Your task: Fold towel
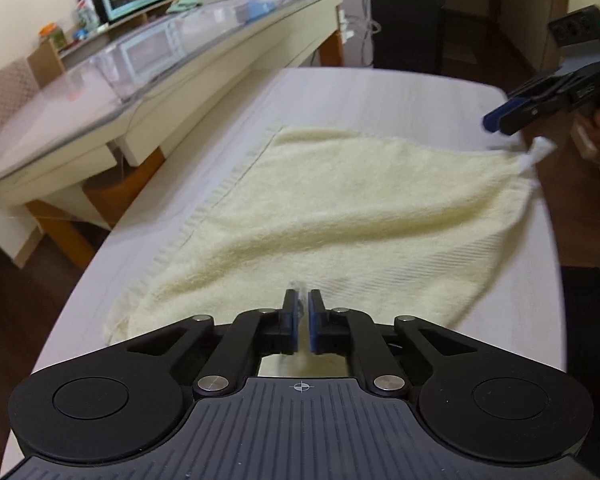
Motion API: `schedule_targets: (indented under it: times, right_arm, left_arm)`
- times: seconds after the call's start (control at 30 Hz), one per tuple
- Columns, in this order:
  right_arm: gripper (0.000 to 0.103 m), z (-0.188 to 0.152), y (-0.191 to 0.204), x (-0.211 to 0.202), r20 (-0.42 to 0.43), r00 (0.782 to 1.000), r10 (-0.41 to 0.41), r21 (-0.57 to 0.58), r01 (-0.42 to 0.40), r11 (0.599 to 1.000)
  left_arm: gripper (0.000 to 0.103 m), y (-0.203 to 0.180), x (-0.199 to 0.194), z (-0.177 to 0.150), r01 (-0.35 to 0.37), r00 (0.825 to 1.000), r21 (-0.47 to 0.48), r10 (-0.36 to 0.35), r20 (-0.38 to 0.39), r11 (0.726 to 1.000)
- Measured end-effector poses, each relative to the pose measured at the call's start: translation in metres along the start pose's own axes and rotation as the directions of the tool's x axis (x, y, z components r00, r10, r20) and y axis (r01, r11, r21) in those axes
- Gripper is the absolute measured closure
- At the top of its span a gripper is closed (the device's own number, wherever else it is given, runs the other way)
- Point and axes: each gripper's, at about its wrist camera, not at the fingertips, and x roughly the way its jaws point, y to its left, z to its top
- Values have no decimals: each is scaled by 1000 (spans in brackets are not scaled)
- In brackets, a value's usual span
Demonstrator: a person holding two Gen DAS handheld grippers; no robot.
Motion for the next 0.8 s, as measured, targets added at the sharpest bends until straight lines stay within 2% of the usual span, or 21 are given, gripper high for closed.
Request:
schedule_targets:
  times: [0.1,0.2,0.5,0.6,0.63,0.73,0.8]
  right_arm:
    - [65,-9,5,-5,-24,999,26,-20,-26,999]
    - [55,-18,10,-5,-39,998,53,-42,-55,998]
    - [50,-22,11,6,-10,997,82,-65,-82,995]
    - [51,-21,9,11,-12,994,108,-47,-108,993]
    - [54,-21,8,12,-15,994,113,-38,-113,993]
    - [77,-21,7,14,-30,994,105,-15,-106,994]
    - [82,-22,6,13,-31,993,111,8,-111,994]
  left_arm:
    - [98,-10,-17,-7,-5,1000,11,5,8,1000]
    - [98,-28,-42,-22,-18,1000,3,18,23,1000]
    - [98,-73,-72,-59,-35,999,-27,35,14,999]
    - [98,-69,-73,-58,-78,997,-38,79,25,996]
    - [95,-65,-72,-55,-86,996,-43,87,32,995]
    - [93,-48,-65,-40,-93,993,-50,96,61,994]
    - [93,-37,-54,-27,-95,993,-36,97,68,995]
